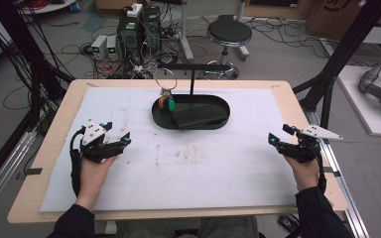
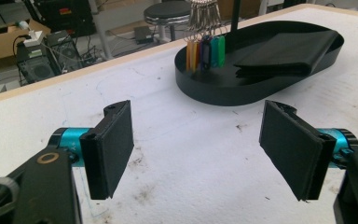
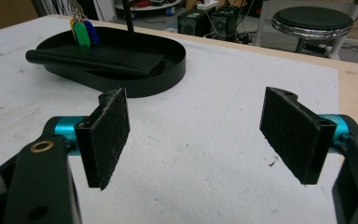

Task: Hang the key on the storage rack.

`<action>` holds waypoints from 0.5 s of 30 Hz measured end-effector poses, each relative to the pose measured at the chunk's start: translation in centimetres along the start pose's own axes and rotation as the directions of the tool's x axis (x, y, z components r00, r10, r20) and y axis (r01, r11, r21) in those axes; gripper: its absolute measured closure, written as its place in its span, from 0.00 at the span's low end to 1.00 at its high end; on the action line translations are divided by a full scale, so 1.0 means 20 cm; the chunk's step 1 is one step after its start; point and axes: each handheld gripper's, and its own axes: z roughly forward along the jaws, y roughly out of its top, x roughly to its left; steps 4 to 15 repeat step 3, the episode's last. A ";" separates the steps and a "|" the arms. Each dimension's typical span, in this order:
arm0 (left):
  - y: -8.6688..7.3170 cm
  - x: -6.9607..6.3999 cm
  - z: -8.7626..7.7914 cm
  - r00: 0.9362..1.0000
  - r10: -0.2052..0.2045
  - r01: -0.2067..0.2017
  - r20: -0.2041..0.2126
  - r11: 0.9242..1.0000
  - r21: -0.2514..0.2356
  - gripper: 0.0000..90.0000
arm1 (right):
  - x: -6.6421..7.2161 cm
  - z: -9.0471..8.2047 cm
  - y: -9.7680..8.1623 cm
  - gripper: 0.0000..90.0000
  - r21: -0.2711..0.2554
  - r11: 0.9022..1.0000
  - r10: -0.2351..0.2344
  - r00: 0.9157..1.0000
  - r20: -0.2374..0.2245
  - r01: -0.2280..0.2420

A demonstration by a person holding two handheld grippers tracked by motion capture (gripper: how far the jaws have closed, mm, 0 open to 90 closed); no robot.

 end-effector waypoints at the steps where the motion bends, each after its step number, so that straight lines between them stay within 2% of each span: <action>1: 0.00 0.00 0.00 1.000 -0.001 0.001 -0.003 1.000 -0.001 0.29 | 0.00 0.00 0.00 0.27 0.000 1.000 0.000 1.000 -0.001 0.000; 15: 0.00 0.01 0.00 1.000 0.000 0.000 -0.006 1.000 0.004 0.29 | 0.00 0.00 0.00 0.26 0.003 1.000 0.003 1.000 0.002 -0.003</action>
